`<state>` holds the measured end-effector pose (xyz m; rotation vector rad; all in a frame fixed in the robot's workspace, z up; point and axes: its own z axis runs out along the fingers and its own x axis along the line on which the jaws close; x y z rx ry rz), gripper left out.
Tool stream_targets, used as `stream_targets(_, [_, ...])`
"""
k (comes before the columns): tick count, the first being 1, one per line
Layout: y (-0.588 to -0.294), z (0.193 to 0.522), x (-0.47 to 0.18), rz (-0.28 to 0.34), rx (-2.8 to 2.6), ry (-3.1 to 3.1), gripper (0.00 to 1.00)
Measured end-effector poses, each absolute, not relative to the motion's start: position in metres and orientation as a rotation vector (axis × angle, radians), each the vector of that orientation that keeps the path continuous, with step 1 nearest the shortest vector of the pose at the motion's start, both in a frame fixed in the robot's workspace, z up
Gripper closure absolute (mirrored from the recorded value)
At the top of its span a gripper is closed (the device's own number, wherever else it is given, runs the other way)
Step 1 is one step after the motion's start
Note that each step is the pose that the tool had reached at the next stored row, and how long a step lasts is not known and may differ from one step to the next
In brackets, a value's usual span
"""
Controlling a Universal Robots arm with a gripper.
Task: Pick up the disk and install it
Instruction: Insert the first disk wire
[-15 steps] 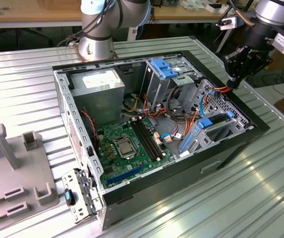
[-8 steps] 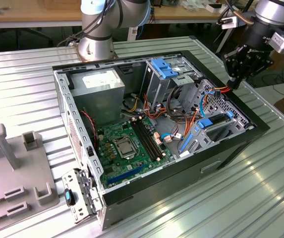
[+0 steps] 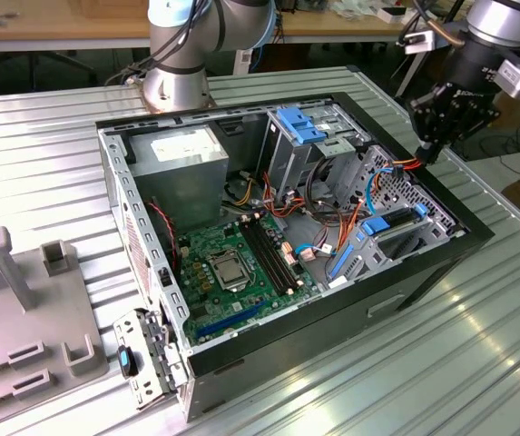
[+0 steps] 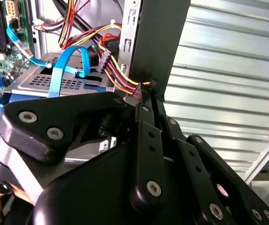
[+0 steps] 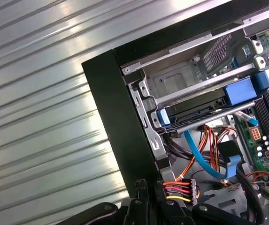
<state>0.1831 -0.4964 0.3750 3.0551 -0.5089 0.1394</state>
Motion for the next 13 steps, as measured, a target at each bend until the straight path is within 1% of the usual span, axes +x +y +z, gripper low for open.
stream_targets(13, [-0.5037,0.375,0.1807,0.143,3.063,-0.469,0.84])
